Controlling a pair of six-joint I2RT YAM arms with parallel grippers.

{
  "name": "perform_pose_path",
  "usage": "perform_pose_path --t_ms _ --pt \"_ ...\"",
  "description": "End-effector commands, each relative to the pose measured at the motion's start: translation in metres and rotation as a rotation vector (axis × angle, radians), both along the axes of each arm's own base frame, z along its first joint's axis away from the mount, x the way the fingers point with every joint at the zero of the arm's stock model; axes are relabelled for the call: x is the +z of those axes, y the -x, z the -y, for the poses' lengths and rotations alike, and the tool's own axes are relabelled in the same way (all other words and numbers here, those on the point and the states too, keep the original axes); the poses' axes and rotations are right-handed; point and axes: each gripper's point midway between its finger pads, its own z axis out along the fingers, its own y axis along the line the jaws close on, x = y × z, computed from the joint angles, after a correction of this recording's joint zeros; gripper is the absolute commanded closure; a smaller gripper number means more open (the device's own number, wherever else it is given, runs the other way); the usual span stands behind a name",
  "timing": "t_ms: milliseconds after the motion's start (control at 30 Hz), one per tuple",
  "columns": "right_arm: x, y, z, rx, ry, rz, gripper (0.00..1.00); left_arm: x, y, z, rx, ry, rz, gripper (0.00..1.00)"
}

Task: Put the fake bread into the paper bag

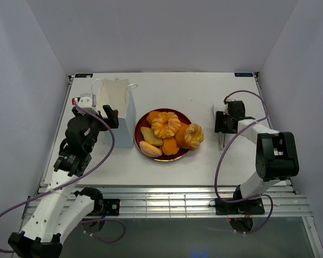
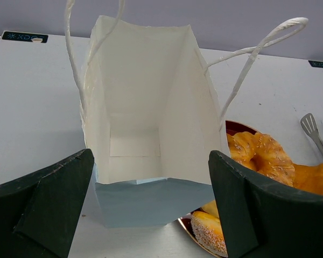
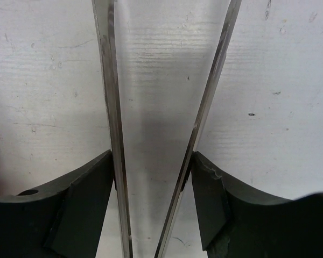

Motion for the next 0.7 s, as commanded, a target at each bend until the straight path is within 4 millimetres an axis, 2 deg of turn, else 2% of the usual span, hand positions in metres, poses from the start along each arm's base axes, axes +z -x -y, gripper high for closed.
perform_pose_path --t_ms 0,200,400,667 --pt "0.035 -0.011 -0.002 -0.002 -0.006 0.052 0.37 0.002 0.002 0.001 -0.010 -0.001 0.015 0.02" --pt "0.051 -0.005 0.004 -0.012 0.020 0.051 0.37 0.003 0.004 0.001 -0.010 0.000 0.019 0.02" --pt "0.068 0.006 0.001 0.004 0.005 0.064 0.37 0.005 0.005 -0.001 -0.001 0.003 0.027 0.02" --pt "0.109 0.026 -0.013 0.051 -0.036 0.137 0.38 0.007 0.006 -0.008 0.036 0.004 0.036 0.02"
